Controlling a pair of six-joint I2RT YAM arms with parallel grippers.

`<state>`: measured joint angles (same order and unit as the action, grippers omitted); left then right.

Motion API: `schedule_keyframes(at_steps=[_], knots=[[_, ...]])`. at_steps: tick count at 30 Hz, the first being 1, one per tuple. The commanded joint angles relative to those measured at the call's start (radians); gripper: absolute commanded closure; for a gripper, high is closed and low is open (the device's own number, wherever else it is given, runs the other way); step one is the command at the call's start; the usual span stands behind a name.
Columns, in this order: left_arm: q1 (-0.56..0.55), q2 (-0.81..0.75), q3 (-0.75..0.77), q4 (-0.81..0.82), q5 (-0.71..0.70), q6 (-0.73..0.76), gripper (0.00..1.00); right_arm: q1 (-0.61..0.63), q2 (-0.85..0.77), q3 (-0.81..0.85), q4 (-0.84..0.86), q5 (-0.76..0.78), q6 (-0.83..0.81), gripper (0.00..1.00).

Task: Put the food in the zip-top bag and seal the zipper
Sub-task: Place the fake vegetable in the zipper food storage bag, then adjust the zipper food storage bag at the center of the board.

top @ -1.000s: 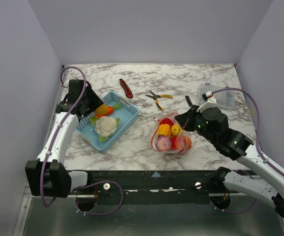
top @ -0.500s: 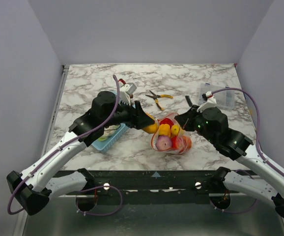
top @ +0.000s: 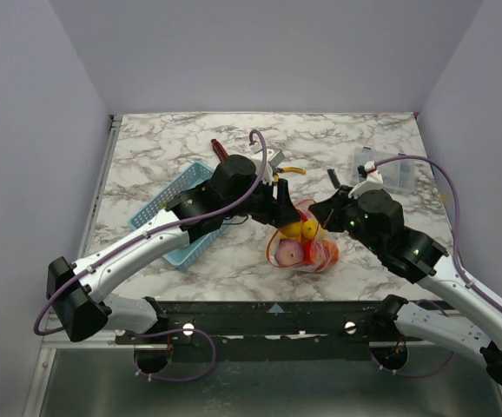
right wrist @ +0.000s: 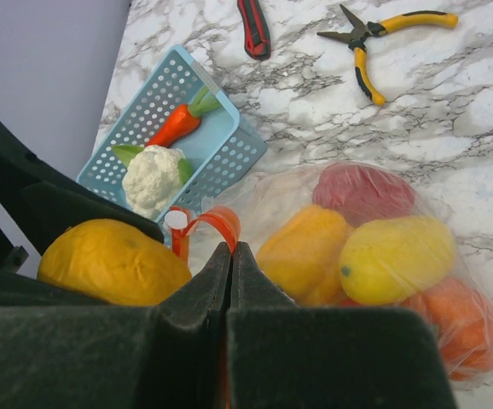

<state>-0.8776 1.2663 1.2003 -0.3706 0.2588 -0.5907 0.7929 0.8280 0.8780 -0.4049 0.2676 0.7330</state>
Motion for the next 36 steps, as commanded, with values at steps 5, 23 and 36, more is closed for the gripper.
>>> schedule_keyframes(at_steps=[5,23,36], knots=[[-0.009,0.098,0.138,-0.048,-0.031,0.015,0.36,0.003,-0.008,0.031,0.033,0.001,0.01,1.0],[-0.009,-0.047,0.07,-0.136,-0.126,0.035,0.26,0.004,-0.014,0.031,0.027,0.009,-0.004,1.0],[-0.009,-0.175,-0.273,0.058,-0.036,-0.155,0.35,0.003,-0.029,0.032,0.01,0.007,-0.008,1.0]])
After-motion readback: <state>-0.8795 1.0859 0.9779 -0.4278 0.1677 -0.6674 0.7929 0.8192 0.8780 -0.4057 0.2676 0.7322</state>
